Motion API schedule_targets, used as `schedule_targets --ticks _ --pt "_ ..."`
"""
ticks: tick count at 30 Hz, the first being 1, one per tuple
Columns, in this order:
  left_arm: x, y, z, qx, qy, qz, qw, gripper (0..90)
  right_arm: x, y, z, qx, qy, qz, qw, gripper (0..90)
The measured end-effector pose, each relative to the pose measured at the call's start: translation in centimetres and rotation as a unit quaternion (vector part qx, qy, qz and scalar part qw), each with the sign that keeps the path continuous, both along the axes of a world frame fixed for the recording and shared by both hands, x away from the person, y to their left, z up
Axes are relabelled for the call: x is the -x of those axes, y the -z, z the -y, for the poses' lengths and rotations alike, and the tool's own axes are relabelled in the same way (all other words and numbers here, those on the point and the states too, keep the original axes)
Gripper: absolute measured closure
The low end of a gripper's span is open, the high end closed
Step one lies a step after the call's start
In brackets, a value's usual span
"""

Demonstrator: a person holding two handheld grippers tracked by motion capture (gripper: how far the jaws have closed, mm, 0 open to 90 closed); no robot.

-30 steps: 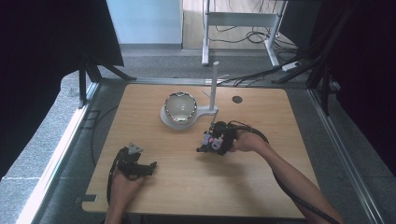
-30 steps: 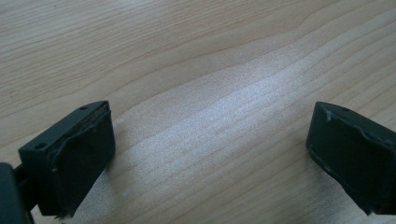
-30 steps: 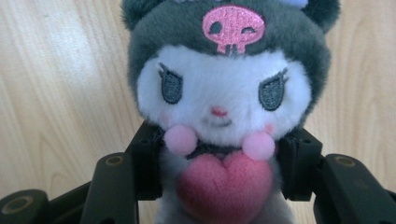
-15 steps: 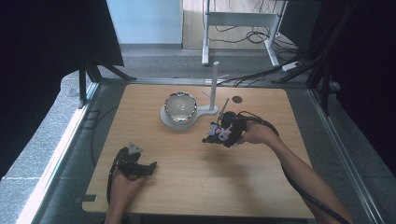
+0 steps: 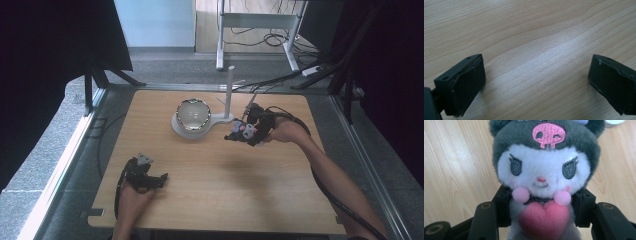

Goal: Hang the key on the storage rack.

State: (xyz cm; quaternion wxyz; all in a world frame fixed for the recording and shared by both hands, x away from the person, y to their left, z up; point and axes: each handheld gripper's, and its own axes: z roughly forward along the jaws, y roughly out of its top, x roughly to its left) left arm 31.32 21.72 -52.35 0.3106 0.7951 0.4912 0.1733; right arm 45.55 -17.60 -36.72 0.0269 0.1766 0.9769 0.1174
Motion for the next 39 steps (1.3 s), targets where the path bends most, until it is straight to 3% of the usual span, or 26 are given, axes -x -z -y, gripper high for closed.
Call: schedule_targets --ticks 19,30,39 --pt "0.0 0.0 0.0 0.0 0.001 -0.002 1.0 1.2 -3.0 -4.0 2.1 -0.01 0.043 0.032 0.9985 44.6" --pt "0.0 0.0 0.0 0.0 0.001 -0.002 1.0 1.3 -5.4 -6.6 3.3 -0.019 0.082 0.054 0.995 44.6" --pt "0.0 0.0 0.0 0.0 0.001 -0.002 1.0 1.3 -7.1 -8.7 3.7 -0.021 0.098 0.072 0.9923 44.6"
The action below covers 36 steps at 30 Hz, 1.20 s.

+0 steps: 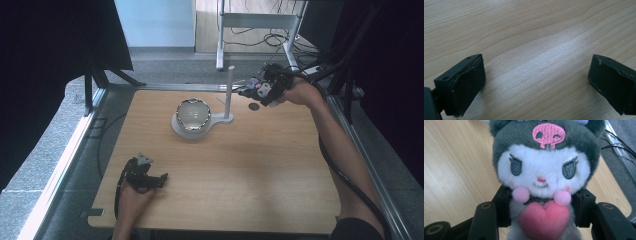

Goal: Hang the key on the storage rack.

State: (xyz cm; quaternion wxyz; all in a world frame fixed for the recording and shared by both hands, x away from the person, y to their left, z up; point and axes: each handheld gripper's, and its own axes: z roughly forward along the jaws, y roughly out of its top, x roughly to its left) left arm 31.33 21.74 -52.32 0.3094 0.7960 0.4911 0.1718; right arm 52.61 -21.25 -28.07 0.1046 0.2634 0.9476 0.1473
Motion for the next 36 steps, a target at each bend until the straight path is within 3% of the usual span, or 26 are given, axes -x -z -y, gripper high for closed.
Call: schedule_targets --ticks 8,22,31,36 --pt "0.0 0.0 0.0 0.0 0.001 -0.002 1.0 1.3 -1.4 -1.2 -0.3 -0.009 0.006 0.014 0.9999 44.6" --pt "0.0 0.0 0.0 0.001 0.001 -0.002 1.0 1.3 -2.7 -1.7 -2.1 -0.014 0.0 0.024 0.9996 44.5" --pt "0.0 0.0 0.0 0.0 0.001 -0.002 1.0 1.3 -2.1 -1.0 -3.6 -0.019 -0.021 0.013 0.9995 44.5" --pt "0.0 0.0 0.0 0.0 0.001 0.0 1.0 1.3 -1.5 0.6 -4.3 -0.02 -0.031 -0.007 0.9993 44.5"
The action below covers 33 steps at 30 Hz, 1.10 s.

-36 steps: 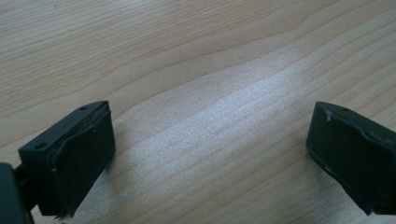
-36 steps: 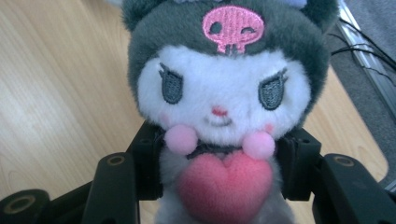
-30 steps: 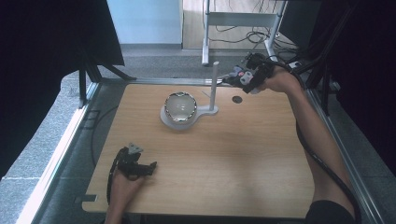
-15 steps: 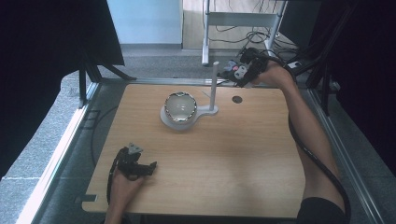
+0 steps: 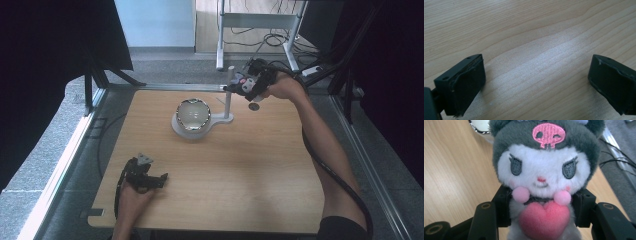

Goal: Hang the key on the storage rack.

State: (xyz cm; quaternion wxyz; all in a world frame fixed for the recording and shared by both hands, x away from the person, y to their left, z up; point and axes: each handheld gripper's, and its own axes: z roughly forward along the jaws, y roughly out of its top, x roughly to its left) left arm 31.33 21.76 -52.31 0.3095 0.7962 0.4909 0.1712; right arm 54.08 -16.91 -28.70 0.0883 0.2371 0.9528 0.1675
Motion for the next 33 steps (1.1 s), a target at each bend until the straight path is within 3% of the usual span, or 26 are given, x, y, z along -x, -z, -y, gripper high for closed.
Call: schedule_targets --ticks 9,18,22,26,29,33 --pt "0.0 0.0 0.0 0.0 -0.002 0.002 1.0 1.3 -0.5 4.0 -0.4 0.002 0.01 -0.026 0.9996 44.3" --pt "0.0 0.0 0.0 0.001 -0.001 0.002 1.0 1.3 -1.1 6.7 0.0 0.007 0.027 -0.038 0.9989 44.1" --pt "0.0 0.0 0.0 0.001 -0.001 0.001 1.0 1.3 -1.7 7.9 0.6 0.006 0.047 -0.027 0.9985 44.0" --pt "0.0 0.0 0.0 0.001 -0.001 0.001 1.0 1.3 -1.9 8.7 0.4 0.005 0.048 -0.017 0.9987 43.3" --pt "0.0 0.0 0.0 0.001 -0.001 0.001 1.0 1.3 -1.9 9.1 0.1 0.004 0.042 -0.013 0.999 42.3" --pt "0.0 0.0 0.0 0.001 -0.001 0.001 1.0 1.3 -1.6 9.8 -0.7 0.004 0.018 0.001 0.9998 30.8"
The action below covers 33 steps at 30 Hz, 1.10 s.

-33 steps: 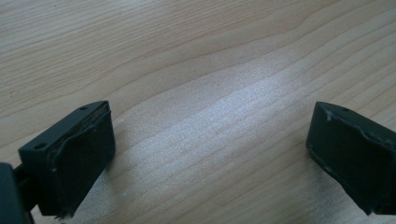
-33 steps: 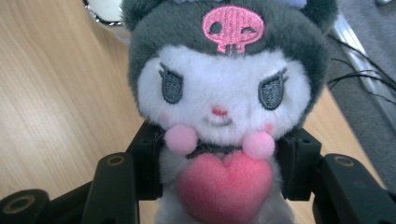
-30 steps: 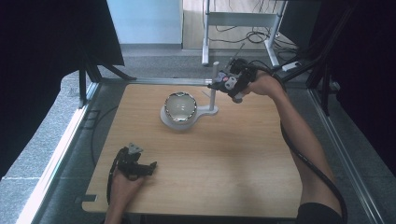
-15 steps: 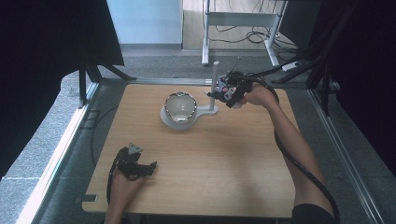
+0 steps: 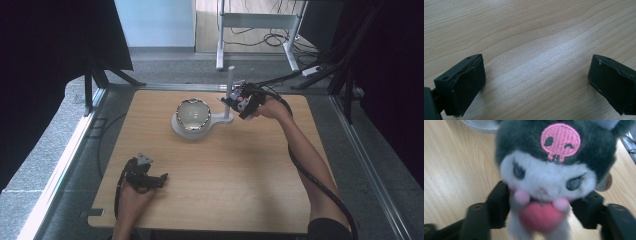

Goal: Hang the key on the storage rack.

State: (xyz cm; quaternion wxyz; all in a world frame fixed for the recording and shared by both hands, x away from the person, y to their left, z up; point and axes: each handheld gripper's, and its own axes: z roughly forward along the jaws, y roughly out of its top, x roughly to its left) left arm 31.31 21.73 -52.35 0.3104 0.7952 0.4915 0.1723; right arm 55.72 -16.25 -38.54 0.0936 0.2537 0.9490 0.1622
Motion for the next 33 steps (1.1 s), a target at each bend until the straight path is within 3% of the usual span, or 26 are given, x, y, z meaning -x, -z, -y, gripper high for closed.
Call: schedule_targets --ticks 5,15,33 --pt "0.0 0.0 0.0 0.0 0.0 0.0 1.0 1.4 0.4 -0.3 0.2 -0.005 0.002 0.02 0.9998 24.2" --pt "0.0 0.0 0.0 0.0 0.0 0.0 1.0 1.4 2.2 -0.3 0.6 -0.021 -0.009 0.032 0.9992 14.1" --pt "0.0 0.0 0.0 0.0 0.0 0.0 1.0 1.5 5.3 -0.2 1.9 -0.058 -0.012 0.047 0.9971 10.7"
